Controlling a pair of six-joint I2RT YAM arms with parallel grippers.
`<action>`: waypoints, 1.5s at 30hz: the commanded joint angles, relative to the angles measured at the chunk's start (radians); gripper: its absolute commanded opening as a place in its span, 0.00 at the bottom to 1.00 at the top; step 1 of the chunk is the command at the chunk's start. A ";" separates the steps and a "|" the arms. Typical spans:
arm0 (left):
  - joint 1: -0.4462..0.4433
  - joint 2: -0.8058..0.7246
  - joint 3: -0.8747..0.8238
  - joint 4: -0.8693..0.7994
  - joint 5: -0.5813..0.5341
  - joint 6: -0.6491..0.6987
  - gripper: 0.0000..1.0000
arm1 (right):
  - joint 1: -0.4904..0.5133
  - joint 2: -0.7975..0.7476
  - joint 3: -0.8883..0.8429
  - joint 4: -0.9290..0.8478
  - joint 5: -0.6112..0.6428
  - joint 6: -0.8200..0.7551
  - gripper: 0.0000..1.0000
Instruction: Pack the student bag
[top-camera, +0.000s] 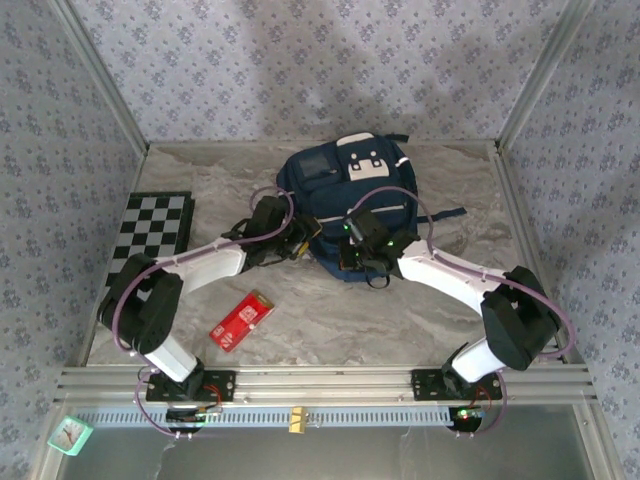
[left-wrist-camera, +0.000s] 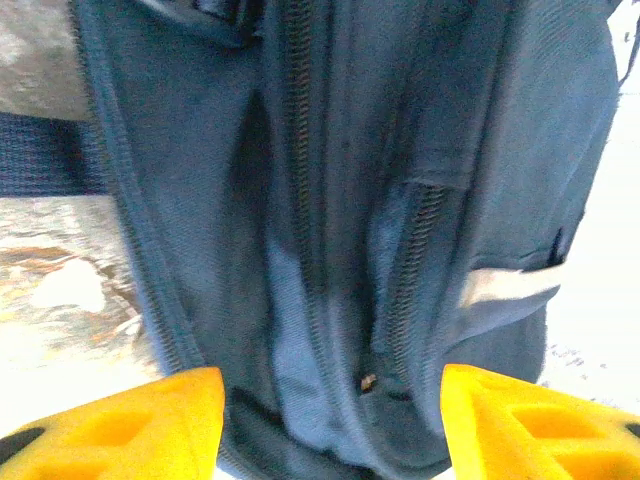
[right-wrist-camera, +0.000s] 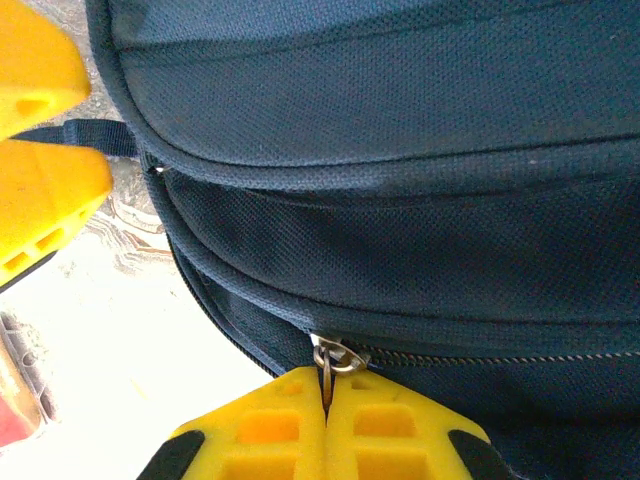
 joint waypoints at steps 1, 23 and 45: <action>-0.041 0.025 0.004 0.094 -0.095 -0.092 0.56 | 0.009 -0.004 -0.008 0.036 0.014 0.021 0.00; -0.037 0.005 0.020 -0.016 -0.289 -0.065 0.00 | -0.001 -0.073 -0.049 -0.107 0.121 0.021 0.00; 0.317 0.240 0.445 -0.189 0.227 0.353 0.20 | 0.061 -0.121 -0.004 -0.014 0.024 -0.019 0.00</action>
